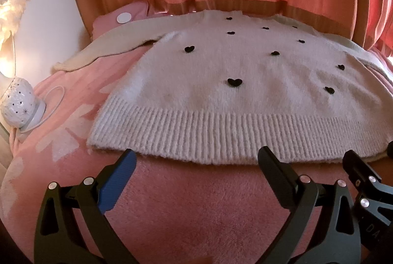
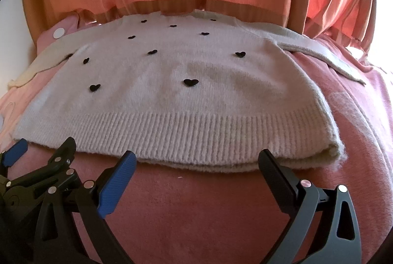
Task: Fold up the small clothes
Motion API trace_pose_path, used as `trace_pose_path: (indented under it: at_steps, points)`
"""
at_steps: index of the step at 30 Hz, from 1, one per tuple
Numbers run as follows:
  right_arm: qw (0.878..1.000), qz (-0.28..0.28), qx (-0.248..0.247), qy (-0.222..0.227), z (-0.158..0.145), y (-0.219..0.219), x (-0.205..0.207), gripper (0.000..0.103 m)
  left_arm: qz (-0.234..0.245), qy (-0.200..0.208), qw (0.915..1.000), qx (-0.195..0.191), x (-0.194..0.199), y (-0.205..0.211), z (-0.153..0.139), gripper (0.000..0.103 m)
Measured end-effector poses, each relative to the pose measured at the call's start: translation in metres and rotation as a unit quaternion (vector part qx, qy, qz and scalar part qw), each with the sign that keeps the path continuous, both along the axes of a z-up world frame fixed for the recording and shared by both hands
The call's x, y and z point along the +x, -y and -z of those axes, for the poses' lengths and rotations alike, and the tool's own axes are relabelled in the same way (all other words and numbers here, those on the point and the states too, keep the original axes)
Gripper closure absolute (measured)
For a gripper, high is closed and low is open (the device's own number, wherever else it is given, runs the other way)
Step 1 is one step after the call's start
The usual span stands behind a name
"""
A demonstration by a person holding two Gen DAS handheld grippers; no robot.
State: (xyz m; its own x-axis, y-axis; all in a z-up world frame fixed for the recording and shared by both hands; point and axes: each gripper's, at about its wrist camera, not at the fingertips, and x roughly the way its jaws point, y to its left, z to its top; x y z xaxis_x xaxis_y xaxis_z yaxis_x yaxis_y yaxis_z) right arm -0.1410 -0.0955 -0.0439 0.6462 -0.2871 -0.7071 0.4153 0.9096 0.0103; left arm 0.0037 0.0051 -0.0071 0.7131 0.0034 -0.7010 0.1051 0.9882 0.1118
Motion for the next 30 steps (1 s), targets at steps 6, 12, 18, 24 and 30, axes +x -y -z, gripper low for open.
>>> trace_pose_path:
  at_steps: [6, 12, 18, 24, 30]
  points:
    - [1.000, 0.001, 0.001, -0.003, -0.0005, -0.0014, 0.0016, 0.005, -0.002, 0.001, 1.0000, 0.002, -0.0003, 0.0012, 0.0019, 0.006]
    - [1.000, 0.002, -0.002, -0.003, -0.0003, -0.0005, 0.0011, 0.005, -0.001, 0.003, 1.0000, 0.002, 0.0000, 0.0006, 0.0019, 0.006]
    - [1.000, 0.001, -0.002, -0.003, 0.0005, -0.0007, 0.0009, 0.005, -0.001, 0.002, 1.0000, 0.002, -0.0002, 0.0007, 0.0024, 0.006]
    - [1.000, 0.002, -0.002, -0.003, 0.0009, -0.0010, 0.0009, 0.005, -0.002, 0.002, 1.0000, 0.003, -0.0001, 0.0005, 0.0031, 0.006]
    - [1.000, 0.002, -0.001, -0.003, 0.0011, -0.0007, 0.0009, 0.005, -0.002, 0.003, 1.0000, 0.003, -0.0001, 0.0008, 0.0035, 0.006]
